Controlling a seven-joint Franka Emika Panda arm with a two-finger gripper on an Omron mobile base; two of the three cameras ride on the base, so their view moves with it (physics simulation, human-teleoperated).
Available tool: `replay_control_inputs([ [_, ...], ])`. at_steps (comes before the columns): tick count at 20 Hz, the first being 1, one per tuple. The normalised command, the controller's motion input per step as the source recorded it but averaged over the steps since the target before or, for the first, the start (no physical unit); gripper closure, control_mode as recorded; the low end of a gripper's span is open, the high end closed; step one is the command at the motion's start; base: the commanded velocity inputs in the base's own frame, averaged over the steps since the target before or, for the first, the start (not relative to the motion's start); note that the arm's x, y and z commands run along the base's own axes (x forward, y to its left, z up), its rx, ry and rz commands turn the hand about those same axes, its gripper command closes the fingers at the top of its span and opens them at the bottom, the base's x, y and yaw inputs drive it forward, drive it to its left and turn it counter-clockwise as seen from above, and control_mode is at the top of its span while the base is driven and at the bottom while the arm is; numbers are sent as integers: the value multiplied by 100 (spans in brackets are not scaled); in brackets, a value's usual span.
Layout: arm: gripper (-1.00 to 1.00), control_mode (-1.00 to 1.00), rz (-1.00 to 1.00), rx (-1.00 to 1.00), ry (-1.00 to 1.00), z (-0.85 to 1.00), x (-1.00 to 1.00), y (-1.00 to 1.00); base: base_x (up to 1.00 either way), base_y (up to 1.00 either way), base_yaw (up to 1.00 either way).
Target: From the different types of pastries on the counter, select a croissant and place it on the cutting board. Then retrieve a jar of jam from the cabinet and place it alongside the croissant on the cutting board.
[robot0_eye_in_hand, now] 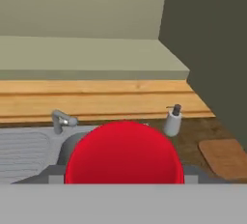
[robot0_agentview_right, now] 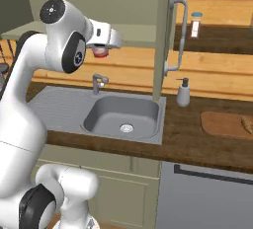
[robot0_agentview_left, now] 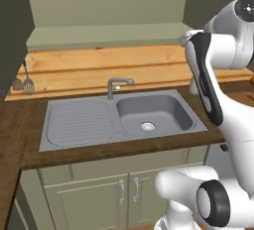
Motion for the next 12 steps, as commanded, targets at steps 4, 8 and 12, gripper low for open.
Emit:
replay_control_inputs([
  [4,100,100,0,0,0,0,0,0,-100,27,0],
  [8,100,100,0,0,0,0,0,0,-100,18,0],
  [12,100,100,0,0,0,0,0,0,-100,-41,0],
])
